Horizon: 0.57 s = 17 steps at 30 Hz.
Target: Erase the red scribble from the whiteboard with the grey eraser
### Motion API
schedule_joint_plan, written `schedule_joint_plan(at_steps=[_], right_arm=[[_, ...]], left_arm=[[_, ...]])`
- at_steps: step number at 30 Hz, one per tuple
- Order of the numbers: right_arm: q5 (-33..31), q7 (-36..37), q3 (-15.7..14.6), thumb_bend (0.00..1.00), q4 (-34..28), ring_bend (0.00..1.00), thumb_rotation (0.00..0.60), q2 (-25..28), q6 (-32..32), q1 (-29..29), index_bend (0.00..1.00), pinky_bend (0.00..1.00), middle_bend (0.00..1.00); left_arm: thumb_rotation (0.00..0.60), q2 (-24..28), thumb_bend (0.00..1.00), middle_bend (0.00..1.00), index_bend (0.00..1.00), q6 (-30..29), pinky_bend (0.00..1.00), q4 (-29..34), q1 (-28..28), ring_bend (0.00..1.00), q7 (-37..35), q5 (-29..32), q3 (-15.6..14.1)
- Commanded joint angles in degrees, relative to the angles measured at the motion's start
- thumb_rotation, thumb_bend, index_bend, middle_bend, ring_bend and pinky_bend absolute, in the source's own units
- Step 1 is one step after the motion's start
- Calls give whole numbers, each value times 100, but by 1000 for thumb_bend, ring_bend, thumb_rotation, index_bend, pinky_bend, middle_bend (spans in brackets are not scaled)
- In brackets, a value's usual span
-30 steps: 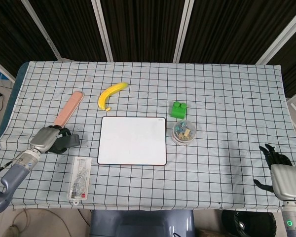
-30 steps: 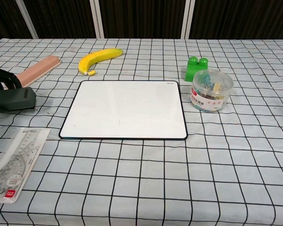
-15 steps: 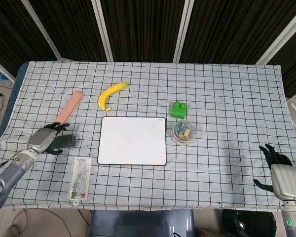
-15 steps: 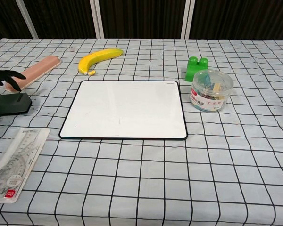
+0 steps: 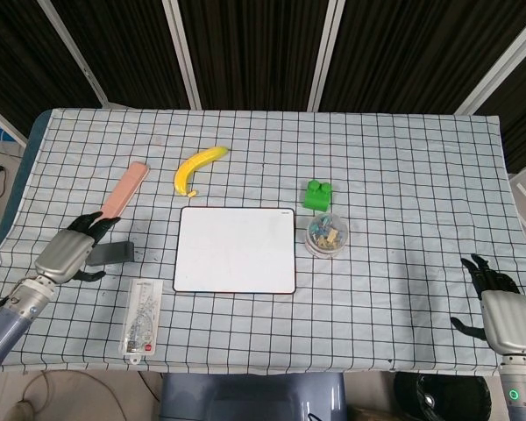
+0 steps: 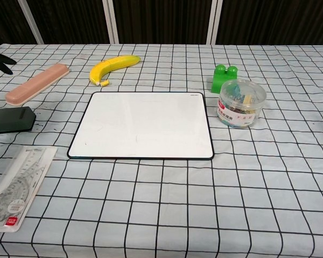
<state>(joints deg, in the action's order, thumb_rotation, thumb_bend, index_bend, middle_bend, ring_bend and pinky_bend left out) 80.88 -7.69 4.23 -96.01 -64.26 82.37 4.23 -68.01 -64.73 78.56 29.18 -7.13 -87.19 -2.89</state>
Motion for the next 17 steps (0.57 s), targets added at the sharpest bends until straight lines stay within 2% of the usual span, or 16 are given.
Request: schedule_joint_plan(at_steps=[1,3,7,12,17], right_arm=[[12,1,8,33,7,213,600,-6,22,-1,140,212,114],[43,0,6,33,16,213,600,-11,39,1,140,212,114],[89,23,7,33,40,213,600,-23,80,-4,140,212,114],[165,143,13,33,77,213,600,-27,130,-7,139,212,114],[259,210,21,33,153,213,600,-51,232,-22,137,212,114]], left_arm=[[600,598,133,121,16,-1039,92,1163,-735,0,1411,130,-50],[600,673,133,121,9,-1296,92,1435,-957,0,1643,191,-95],[600,687,129,119,1,-1923,92,1644,-1421,0,1567,151,-171],[600,565,117,109,0,-2424,84,1530,-1885,0,1201,31,-316],[600,364,94,77,0,-2941,68,1270,-2215,0,1055,-35,-243]])
